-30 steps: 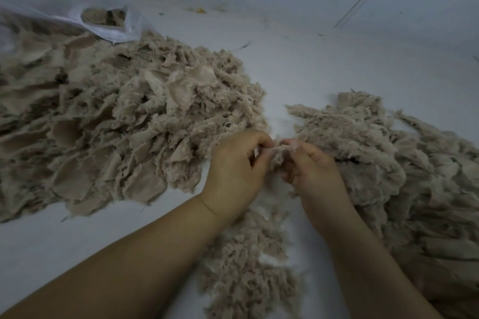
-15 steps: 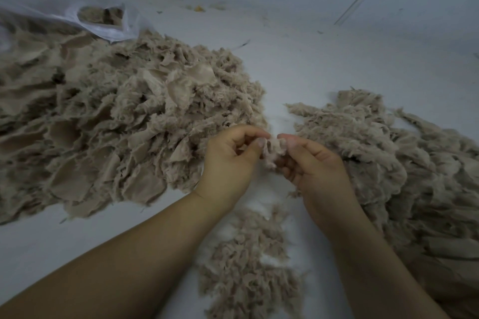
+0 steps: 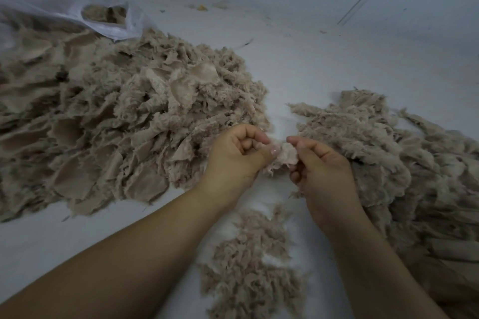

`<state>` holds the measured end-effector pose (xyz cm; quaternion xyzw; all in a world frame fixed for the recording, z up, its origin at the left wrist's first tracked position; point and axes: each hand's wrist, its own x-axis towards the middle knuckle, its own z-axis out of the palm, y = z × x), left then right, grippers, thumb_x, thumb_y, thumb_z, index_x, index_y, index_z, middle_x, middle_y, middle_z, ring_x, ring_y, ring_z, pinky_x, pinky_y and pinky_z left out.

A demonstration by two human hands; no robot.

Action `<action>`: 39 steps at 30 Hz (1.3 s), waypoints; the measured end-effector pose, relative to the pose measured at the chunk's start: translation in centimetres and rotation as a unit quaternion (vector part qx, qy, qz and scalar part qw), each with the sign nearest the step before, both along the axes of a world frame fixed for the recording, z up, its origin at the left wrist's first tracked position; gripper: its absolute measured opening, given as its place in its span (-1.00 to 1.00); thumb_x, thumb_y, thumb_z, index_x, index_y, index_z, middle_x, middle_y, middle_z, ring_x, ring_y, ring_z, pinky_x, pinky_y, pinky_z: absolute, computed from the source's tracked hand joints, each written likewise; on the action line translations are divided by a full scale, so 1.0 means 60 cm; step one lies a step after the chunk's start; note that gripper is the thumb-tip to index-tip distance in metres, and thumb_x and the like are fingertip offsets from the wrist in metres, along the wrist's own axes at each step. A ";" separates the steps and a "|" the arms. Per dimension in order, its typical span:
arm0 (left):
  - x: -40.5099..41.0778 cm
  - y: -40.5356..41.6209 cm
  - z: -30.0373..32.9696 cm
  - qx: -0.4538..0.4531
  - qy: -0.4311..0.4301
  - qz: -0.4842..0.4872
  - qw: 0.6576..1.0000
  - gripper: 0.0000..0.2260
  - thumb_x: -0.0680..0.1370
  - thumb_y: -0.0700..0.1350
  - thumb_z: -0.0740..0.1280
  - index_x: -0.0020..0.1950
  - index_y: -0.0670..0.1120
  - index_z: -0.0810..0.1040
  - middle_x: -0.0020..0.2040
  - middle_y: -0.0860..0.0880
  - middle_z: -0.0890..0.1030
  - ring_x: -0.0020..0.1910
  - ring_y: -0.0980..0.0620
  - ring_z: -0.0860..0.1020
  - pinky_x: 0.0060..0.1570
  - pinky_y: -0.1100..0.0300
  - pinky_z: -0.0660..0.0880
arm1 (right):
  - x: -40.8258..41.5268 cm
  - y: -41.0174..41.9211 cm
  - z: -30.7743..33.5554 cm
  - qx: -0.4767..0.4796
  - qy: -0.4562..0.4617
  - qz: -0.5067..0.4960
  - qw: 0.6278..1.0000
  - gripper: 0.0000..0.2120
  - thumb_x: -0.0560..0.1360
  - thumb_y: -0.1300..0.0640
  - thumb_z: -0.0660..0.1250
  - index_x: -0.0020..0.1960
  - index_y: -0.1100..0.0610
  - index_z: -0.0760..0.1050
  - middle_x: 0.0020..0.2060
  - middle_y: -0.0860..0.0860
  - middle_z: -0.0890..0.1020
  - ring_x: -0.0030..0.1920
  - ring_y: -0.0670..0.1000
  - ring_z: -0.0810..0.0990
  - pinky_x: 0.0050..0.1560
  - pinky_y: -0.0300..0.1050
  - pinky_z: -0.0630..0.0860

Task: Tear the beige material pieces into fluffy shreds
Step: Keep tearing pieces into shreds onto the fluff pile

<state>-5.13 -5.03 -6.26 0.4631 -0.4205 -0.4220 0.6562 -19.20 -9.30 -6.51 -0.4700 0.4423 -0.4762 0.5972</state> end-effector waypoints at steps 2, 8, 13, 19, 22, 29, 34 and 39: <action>0.004 0.001 0.001 0.015 0.035 -0.024 0.999 -0.95 0.54 -0.34 0.35 -0.06 -0.22 0.54 -0.44 -0.01 0.45 -0.63 0.13 0.30 -0.61 0.31 0.26 | -0.001 -0.004 0.004 0.017 -0.024 0.011 1.000 -0.77 0.62 0.09 0.29 -0.05 0.02 0.72 -0.32 -0.09 0.65 -0.32 -0.11 0.61 -0.30 -0.25 0.53; 0.006 -0.001 0.002 0.044 0.045 -0.003 0.998 -0.88 0.62 -0.25 0.25 -0.02 -0.23 0.57 -0.47 0.00 0.42 -0.64 0.08 0.26 -0.60 0.28 0.23 | -0.002 0.000 0.004 -0.019 0.021 0.107 0.994 -0.71 0.45 0.23 0.48 0.08 -0.09 0.69 0.05 -0.01 0.72 0.13 -0.08 0.67 0.02 -0.20 0.61; 0.005 0.001 0.004 0.030 0.056 -0.009 0.998 -0.87 0.61 -0.19 0.29 -0.08 -0.23 0.51 -0.41 -0.09 0.47 -0.63 0.07 0.29 -0.60 0.28 0.25 | -0.001 0.008 0.006 -0.046 0.033 0.119 0.991 -0.71 0.42 0.35 0.50 0.04 0.04 0.68 -0.06 -0.02 0.75 0.00 -0.10 0.71 -0.07 -0.27 0.61; 0.008 -0.005 -0.003 0.040 0.058 -0.008 0.997 -0.90 0.61 -0.28 0.27 -0.11 -0.19 0.49 -0.48 -0.07 0.43 -0.65 0.08 0.29 -0.63 0.32 0.23 | -0.001 0.007 0.005 -0.043 0.049 0.092 0.994 -0.83 0.56 0.21 0.39 -0.15 0.09 0.72 -0.32 0.08 0.71 -0.32 -0.10 0.62 -0.31 -0.31 0.52; 0.012 -0.005 -0.003 0.044 0.064 -0.021 0.997 -0.86 0.59 -0.36 0.25 -0.13 -0.18 0.49 -0.47 -0.04 0.39 -0.66 0.10 0.27 -0.63 0.34 0.20 | 0.000 0.006 0.007 -0.009 0.011 0.071 0.997 -0.78 0.58 0.14 0.36 -0.18 0.05 0.74 -0.27 0.11 0.72 -0.26 -0.02 0.67 -0.30 -0.25 0.56; 0.009 0.001 0.007 0.060 -0.048 -0.128 0.989 -0.86 0.53 -0.26 0.37 -0.01 -0.13 0.43 -0.46 -0.05 0.38 -0.60 0.10 0.23 -0.59 0.35 0.18 | -0.001 0.004 0.002 0.004 0.030 0.060 0.998 -0.77 0.59 0.06 0.36 -0.14 0.15 0.68 -0.23 0.33 0.62 -0.26 0.17 0.53 -0.27 -0.04 0.49; -0.004 -0.007 0.004 0.053 -0.098 -0.028 0.993 -0.83 0.60 -0.18 0.33 -0.17 -0.23 0.50 -0.46 -0.04 0.41 -0.59 0.18 0.30 -0.61 0.36 0.24 | -0.002 0.004 0.002 -0.023 0.047 0.092 0.994 -0.77 0.56 0.07 0.40 -0.20 0.18 0.64 -0.32 0.25 0.64 -0.37 0.12 0.55 -0.38 -0.13 0.49; 0.005 -0.005 0.003 0.084 -0.001 -0.019 0.996 -0.67 0.66 -0.07 0.22 -0.25 -0.19 0.49 -0.51 -0.09 0.39 -0.65 0.05 0.26 -0.63 0.31 0.18 | -0.003 0.007 0.000 -0.035 0.044 0.096 0.994 -0.76 0.61 0.17 0.34 -0.19 0.16 0.68 -0.28 0.17 0.72 -0.34 0.03 0.68 -0.37 -0.18 0.57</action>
